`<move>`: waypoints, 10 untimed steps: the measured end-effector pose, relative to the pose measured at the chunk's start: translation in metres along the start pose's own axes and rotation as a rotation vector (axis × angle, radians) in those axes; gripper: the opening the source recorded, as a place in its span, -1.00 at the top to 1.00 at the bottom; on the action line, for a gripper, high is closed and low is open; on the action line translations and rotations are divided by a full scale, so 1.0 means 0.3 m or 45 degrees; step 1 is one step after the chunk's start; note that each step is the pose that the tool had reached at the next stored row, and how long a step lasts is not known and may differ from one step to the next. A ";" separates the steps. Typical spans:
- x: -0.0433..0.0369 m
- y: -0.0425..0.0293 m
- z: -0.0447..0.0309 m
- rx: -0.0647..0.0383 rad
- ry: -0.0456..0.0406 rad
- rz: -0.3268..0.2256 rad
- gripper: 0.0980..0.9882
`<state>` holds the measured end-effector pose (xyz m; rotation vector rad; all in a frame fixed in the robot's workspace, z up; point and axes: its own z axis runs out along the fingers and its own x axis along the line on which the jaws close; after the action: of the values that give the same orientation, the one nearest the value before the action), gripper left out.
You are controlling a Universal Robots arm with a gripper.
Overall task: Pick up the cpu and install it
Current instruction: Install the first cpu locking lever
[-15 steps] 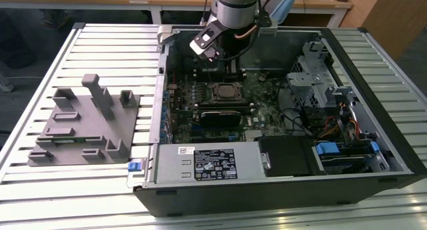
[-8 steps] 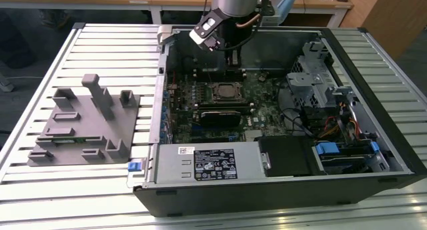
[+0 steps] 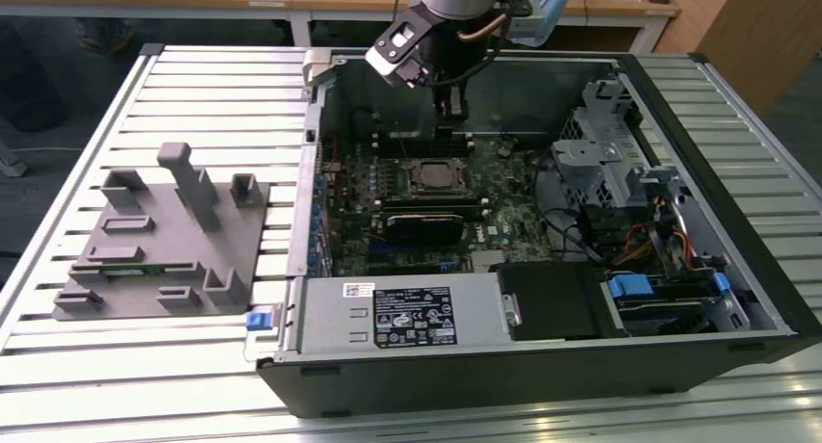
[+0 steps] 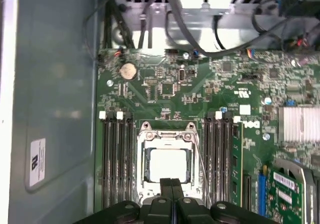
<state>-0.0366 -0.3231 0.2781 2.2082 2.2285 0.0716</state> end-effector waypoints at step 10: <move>0.000 0.000 0.002 0.007 0.008 -0.231 0.98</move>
<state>-0.0367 -0.3232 0.2775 1.9998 2.4226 0.0716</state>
